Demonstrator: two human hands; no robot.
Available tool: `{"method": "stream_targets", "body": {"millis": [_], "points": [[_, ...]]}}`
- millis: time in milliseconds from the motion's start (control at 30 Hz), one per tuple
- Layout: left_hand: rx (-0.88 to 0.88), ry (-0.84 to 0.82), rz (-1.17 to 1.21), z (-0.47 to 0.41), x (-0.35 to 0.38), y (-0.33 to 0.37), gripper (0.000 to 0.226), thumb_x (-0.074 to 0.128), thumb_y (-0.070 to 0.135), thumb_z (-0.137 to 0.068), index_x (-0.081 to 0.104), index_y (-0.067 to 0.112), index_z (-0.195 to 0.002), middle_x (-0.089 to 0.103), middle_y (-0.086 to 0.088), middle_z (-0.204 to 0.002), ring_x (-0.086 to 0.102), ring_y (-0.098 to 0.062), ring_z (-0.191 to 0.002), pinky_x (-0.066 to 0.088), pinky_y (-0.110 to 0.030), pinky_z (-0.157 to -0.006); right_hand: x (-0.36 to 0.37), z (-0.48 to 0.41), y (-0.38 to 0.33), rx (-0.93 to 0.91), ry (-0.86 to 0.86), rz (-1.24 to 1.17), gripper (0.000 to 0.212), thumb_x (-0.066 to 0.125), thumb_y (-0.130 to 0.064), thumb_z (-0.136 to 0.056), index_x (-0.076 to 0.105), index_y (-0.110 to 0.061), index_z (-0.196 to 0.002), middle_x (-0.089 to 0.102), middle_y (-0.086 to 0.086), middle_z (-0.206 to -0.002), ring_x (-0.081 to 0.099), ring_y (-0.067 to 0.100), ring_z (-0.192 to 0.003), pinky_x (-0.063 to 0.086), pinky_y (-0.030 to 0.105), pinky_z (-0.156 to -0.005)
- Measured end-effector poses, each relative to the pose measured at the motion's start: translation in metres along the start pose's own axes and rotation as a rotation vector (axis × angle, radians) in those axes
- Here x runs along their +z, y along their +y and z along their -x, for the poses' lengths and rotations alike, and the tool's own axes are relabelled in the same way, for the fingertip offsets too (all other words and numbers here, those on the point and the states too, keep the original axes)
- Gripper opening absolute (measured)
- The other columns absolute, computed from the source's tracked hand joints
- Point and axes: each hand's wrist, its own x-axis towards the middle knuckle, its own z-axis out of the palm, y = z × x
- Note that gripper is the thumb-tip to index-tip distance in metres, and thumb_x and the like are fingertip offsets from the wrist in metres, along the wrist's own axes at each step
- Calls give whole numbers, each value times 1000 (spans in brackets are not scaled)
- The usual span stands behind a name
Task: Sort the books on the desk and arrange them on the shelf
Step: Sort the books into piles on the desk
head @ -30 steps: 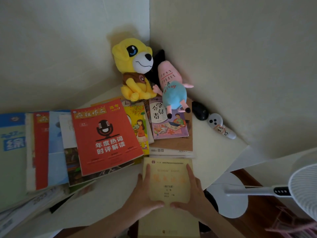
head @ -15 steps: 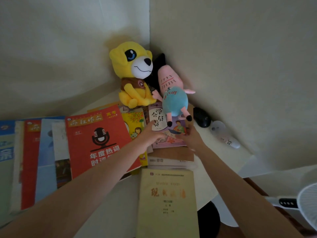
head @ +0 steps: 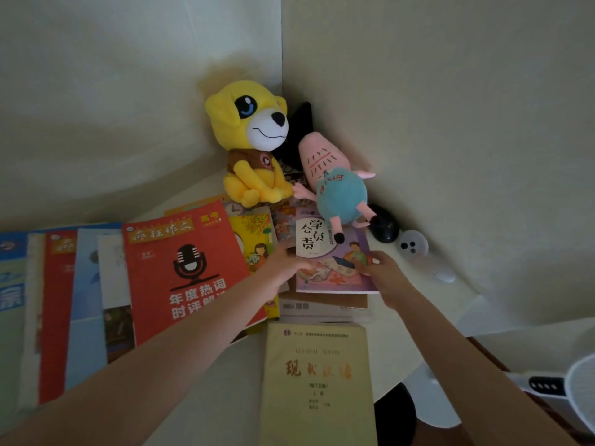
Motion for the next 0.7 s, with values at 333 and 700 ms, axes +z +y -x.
{"method": "stream_targets", "body": {"millis": [333,700], "points": [[-18,-125,324,27,-24,-7,67,52,-10,-89,33,27,-141,58,-10,-130,64,-31,-106,49,-49,-95,1,37,8,23,-311,-170,22,52,-16,-97,62,-2,-111,71,13,-96,69,15,-70,56,23,-61],[153,4,203,66,-128,6,78,61,-4,-76,39,36,-139,67,1,-118,67,-22,-102,58,-38,-72,89,-32,-24,-697,-56,837,62,51,4,-90,37,-13,-147,55,14,-134,55,32,-119,44,34,-97]]}}
